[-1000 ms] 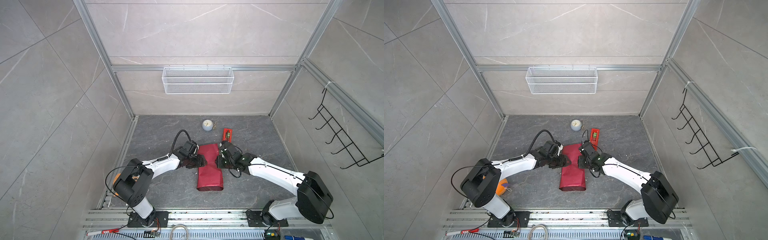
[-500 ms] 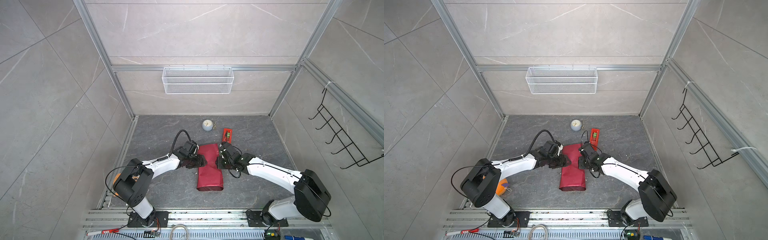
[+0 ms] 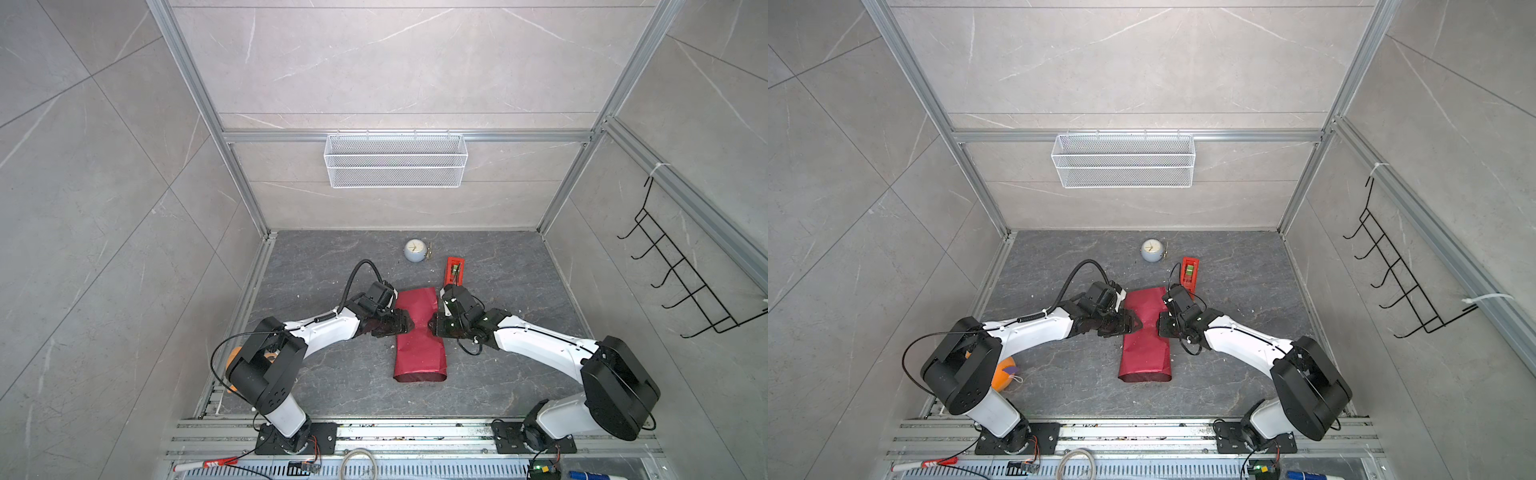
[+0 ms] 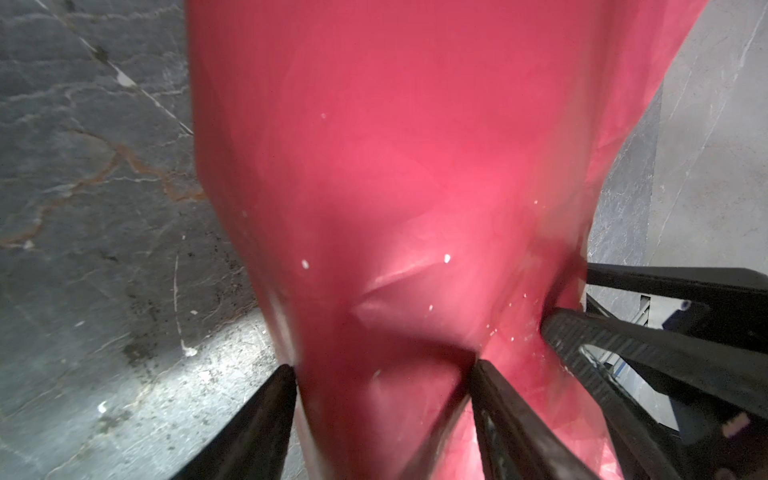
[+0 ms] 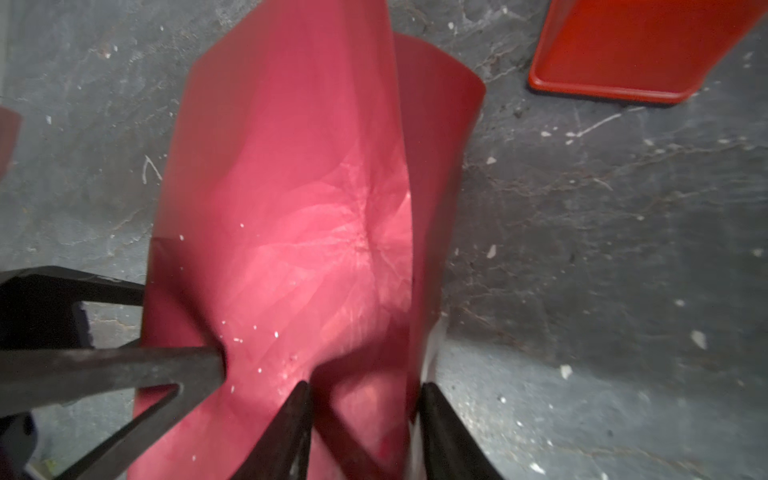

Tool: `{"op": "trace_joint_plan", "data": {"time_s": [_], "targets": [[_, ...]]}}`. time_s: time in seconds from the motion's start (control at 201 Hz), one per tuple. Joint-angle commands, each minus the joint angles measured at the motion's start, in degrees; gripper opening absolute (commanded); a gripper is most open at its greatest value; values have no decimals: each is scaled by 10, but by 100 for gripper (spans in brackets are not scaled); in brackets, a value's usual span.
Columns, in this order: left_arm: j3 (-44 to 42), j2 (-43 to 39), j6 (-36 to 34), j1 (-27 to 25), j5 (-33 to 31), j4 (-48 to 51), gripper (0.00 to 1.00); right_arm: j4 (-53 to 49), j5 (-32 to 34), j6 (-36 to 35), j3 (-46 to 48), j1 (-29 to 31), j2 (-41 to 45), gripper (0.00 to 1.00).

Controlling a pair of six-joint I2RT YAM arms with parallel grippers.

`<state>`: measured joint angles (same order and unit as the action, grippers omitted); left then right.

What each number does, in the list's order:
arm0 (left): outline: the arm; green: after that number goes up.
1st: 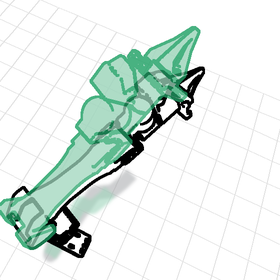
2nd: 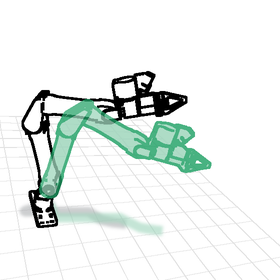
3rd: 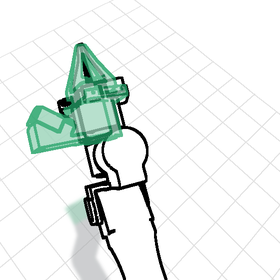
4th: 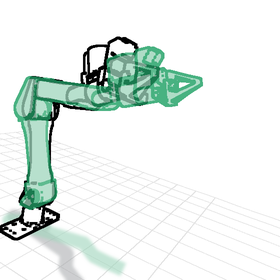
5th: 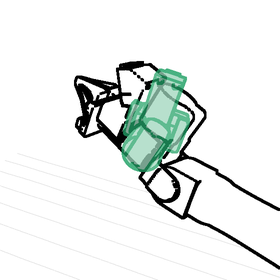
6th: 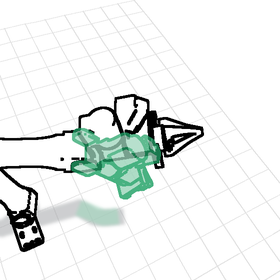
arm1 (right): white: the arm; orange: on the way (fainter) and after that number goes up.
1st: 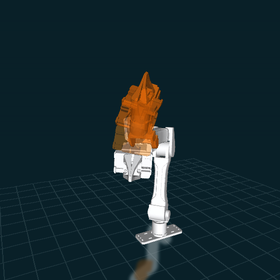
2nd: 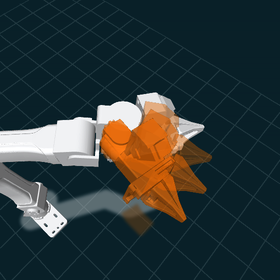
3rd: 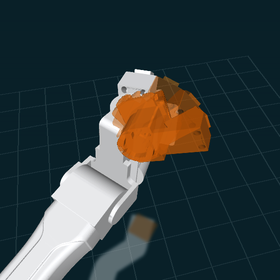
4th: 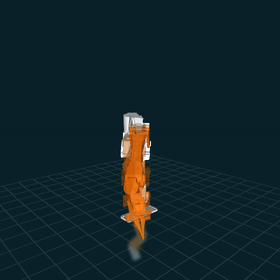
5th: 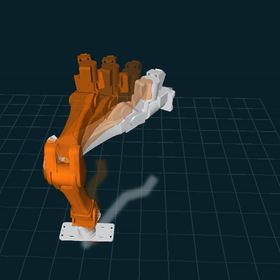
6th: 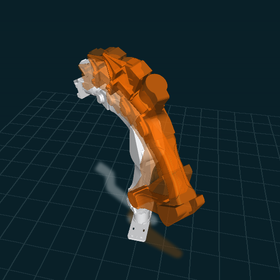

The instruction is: Wrap the gift box in paper

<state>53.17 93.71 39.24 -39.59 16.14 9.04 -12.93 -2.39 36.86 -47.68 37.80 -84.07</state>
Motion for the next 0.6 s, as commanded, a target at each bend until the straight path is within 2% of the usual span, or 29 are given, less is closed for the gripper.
{"op": "trace_joint_plan", "data": {"time_s": [0.0,0.592], "targets": [[-19,28,-10,2,-47,65,68,27,-26,11,15,-7,-13,47],[-7,27,-5,2,-47,72,68,195,-152,39,74,-59,-81,64]]}}
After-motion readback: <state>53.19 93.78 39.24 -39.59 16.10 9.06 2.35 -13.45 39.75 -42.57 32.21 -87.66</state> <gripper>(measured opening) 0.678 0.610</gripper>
